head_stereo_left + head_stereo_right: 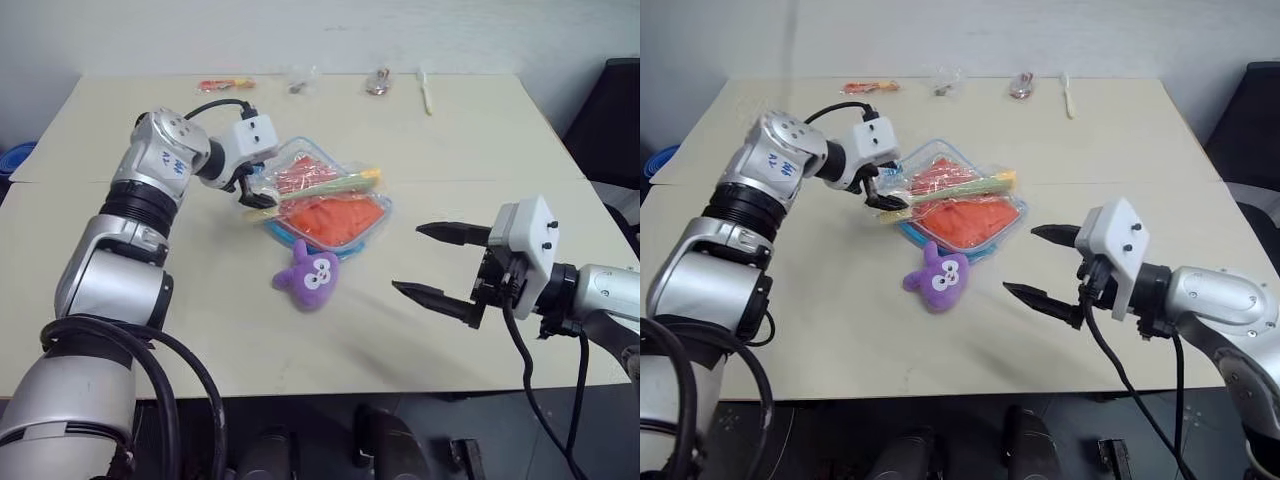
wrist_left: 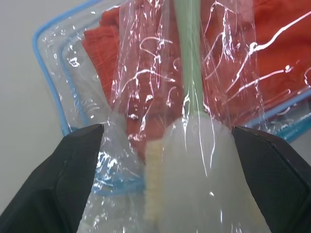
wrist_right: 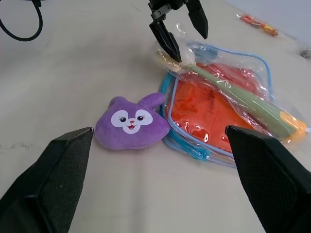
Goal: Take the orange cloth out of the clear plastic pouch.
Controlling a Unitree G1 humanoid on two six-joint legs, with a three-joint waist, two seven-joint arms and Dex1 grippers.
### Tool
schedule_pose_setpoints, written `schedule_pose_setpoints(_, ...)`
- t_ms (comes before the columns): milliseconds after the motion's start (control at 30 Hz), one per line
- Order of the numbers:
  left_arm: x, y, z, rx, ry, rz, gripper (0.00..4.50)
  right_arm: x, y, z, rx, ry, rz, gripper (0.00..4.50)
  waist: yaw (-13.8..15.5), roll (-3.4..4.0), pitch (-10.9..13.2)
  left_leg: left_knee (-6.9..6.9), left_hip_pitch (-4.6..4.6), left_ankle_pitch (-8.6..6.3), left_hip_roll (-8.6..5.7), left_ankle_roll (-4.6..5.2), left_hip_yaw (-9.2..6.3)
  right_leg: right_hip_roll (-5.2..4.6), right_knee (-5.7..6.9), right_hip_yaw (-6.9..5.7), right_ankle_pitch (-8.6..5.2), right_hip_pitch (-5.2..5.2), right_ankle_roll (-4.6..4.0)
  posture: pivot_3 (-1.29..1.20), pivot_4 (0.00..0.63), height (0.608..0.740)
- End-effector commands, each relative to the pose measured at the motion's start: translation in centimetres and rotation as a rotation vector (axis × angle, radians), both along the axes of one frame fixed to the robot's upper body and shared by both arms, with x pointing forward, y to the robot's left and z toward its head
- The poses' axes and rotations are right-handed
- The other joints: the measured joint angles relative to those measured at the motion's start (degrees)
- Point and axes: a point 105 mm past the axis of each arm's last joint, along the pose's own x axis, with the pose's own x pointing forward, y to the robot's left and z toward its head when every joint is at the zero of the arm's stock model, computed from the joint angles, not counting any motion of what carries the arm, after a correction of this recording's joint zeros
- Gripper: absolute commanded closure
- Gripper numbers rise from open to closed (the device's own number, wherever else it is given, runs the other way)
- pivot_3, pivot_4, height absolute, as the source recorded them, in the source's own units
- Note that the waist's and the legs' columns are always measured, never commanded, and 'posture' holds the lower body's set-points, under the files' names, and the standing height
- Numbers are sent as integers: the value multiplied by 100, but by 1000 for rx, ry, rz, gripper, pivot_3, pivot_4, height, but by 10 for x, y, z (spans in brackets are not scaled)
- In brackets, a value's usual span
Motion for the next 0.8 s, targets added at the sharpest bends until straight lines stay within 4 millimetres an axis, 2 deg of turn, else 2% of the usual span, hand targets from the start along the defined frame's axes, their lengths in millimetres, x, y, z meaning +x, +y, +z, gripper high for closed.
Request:
schedule_pose_setpoints(33, -1, 6, 1, 45, -1, -7, 35, -5, 3, 10, 1, -62, 13, 0, 14, -1, 0, 0, 0, 0, 0, 0, -1, 0, 0, 0, 0, 0, 0, 0, 150, 740)
schedule_pose_setpoints(233, 1, 11, -21, 148, 14, -16, 35, -3, 4, 9, -6, -63, 17, 0, 15, -2, -1, 1, -2, 0, -2, 2, -2, -2, -1, 0, 1, 0, 1, 0, 150, 740)
schedule_pose_setpoints(367, 3, 2, -26, 124, 21, -18, 35, -2, 5, 10, 2, -67, 20, 0, 17, -3, -1, 1, -2, 1, -1, 2, -4, -2, 0, 0, 1, 0, 1, 0, 150, 740)
schedule_pose_setpoints(467, 4, 1, -30, 131, 27, -17, 600, -1, 6, 11, 5, -72, 22, 0, 14, -6, 0, 1, -3, 1, -2, 3, -3, -2, 0, -1, 1, 0, 2, 0, 150, 740)
schedule_pose_setpoints(633, 3, 5, -31, 126, 30, -12, 1972, -1, 6, 12, 1, -77, 23, 0, 13, -7, 0, 1, -2, 1, -2, 3, -4, -2, 0, -1, 1, 0, 2, 0, 150, 740)
schedule_pose_setpoints(667, 3, 6, -30, 116, 28, -9, 2336, -1, 6, 12, -1, -77, 24, 0, 14, -7, -1, 1, -2, 1, -2, 3, -4, -2, 0, -1, 1, 0, 2, 0, 150, 740)
schedule_pose_setpoints(800, -1, 13, -19, 30, 35, 2, 3311, -3, 9, 12, -6, -73, 47, 0, 2, -7, -1, 1, -2, 1, -1, 4, -4, -2, 0, -1, 1, 0, 2, 0, 150, 740)
